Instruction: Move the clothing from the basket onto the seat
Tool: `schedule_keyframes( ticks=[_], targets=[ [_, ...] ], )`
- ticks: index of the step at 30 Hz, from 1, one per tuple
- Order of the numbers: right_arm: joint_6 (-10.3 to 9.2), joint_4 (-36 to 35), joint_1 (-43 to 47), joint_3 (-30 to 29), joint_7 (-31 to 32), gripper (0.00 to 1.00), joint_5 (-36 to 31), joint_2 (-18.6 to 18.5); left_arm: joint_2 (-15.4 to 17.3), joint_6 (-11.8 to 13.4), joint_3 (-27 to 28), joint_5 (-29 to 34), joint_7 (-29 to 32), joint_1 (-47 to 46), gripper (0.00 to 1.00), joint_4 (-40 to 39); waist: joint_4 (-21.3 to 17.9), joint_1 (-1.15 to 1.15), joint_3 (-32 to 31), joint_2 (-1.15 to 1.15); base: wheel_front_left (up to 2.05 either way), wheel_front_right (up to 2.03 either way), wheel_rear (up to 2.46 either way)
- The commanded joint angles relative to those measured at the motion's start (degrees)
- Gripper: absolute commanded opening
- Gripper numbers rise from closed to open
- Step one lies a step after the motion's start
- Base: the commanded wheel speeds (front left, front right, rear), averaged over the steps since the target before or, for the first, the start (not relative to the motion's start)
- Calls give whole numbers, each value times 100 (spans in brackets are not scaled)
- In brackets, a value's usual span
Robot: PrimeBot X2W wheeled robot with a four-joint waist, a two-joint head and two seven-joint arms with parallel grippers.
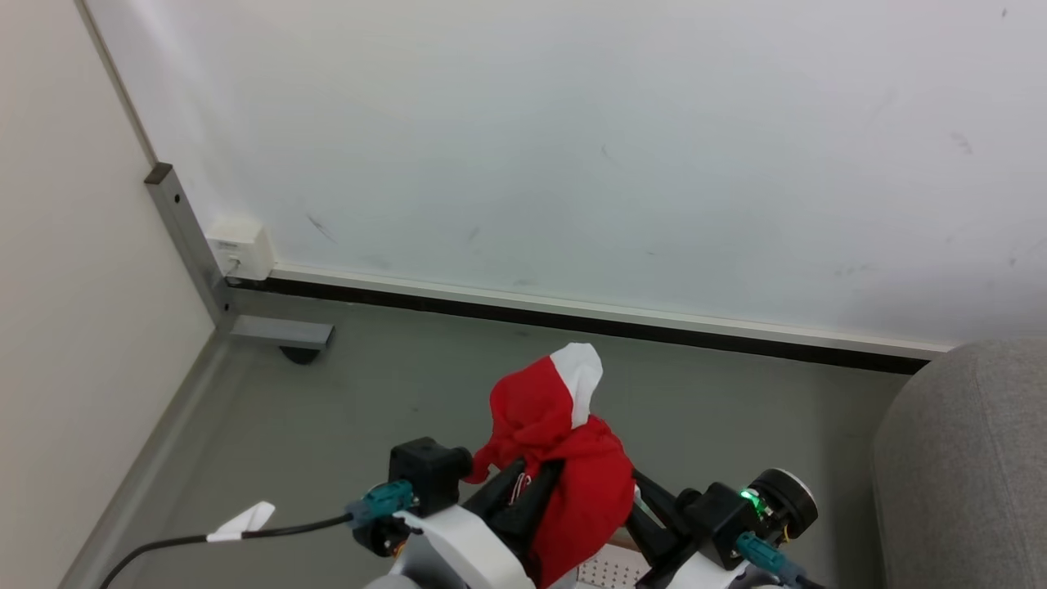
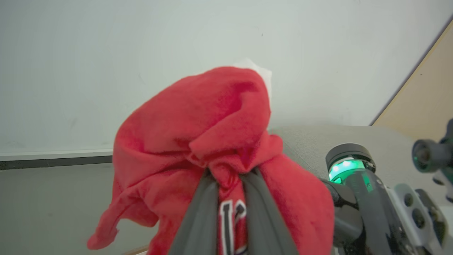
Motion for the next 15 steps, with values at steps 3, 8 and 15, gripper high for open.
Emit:
schedule_keyframes(
  ticks=[3, 8, 15],
  targets=[
    [-16, -90, 87, -97, -40, 0, 118, -14, 36, 38, 40, -46, -53, 93, 22, 19, -46, 0, 15, 0, 0, 0, 0],
    [-16, -594, 356, -408, -42, 0, 735, -15, 24, 75, 54, -66, -118, 130, 31, -1, -115, 0, 42, 0, 0, 0, 0],
    [-16, -1037, 550, -768, -42, 0, 1232, -15, 80, 57, 177, -108, -332, 155, 100, -238, -373, 0, 85, 0, 0, 0, 0]
  ],
)
